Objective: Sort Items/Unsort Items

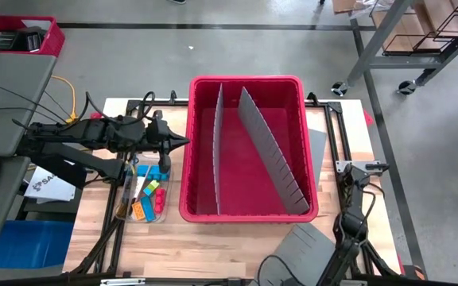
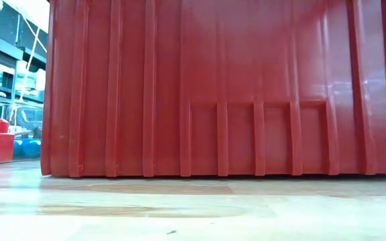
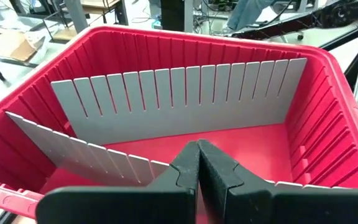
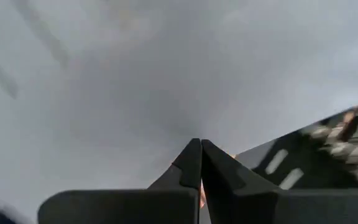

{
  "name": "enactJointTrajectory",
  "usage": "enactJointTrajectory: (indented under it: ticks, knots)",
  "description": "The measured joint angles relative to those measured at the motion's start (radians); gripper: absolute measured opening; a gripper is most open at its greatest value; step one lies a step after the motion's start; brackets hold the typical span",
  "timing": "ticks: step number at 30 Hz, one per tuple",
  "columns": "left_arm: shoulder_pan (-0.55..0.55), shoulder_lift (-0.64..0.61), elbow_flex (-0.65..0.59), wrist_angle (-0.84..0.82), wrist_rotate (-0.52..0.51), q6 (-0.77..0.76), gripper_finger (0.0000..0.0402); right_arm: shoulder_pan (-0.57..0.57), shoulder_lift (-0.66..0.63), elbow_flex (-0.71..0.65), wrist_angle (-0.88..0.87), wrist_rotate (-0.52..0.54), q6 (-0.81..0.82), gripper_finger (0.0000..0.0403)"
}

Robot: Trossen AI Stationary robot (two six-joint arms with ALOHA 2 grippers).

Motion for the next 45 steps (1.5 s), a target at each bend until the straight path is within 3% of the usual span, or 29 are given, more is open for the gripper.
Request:
enactJointTrajectory:
  ticks: [7,17,27,31,37,41,45]
  knots:
    - [0.0,0.0,0.0,0.0,-0.008,0.021,0.0,-0.045,-0.063,-0.005,-0.326,0.037,0.003,0.0]
    - [0.0,0.0,0.0,-0.001,-0.011,0.067,0.0,-0.067,-0.153,-0.027,-0.17,0.212,-0.026,0.0]
    - [0.004,0.0,0.0,0.0,-0.011,0.067,0.0,-0.088,-0.134,-0.253,0.127,0.151,-0.013,0.0]
    - [0.006,0.0,0.0,0.0,-0.011,0.05,0.0,-0.092,-0.145,-0.353,0.231,0.048,0.004,0.0]
    - [0.007,0.0,0.0,0.001,-0.019,0.048,0.0,-0.081,-0.15,-0.388,0.03,-0.124,0.015,0.0]
    - [0.008,0.0,0.0,-0.001,-0.038,0.049,0.0,-0.08,-0.189,-0.39,-0.023,-0.061,0.008,0.0]
    - [0.007,0.0,0.0,-0.003,-0.064,0.065,0.0,-0.094,-0.228,-0.391,-0.205,-0.009,0.01,0.0]
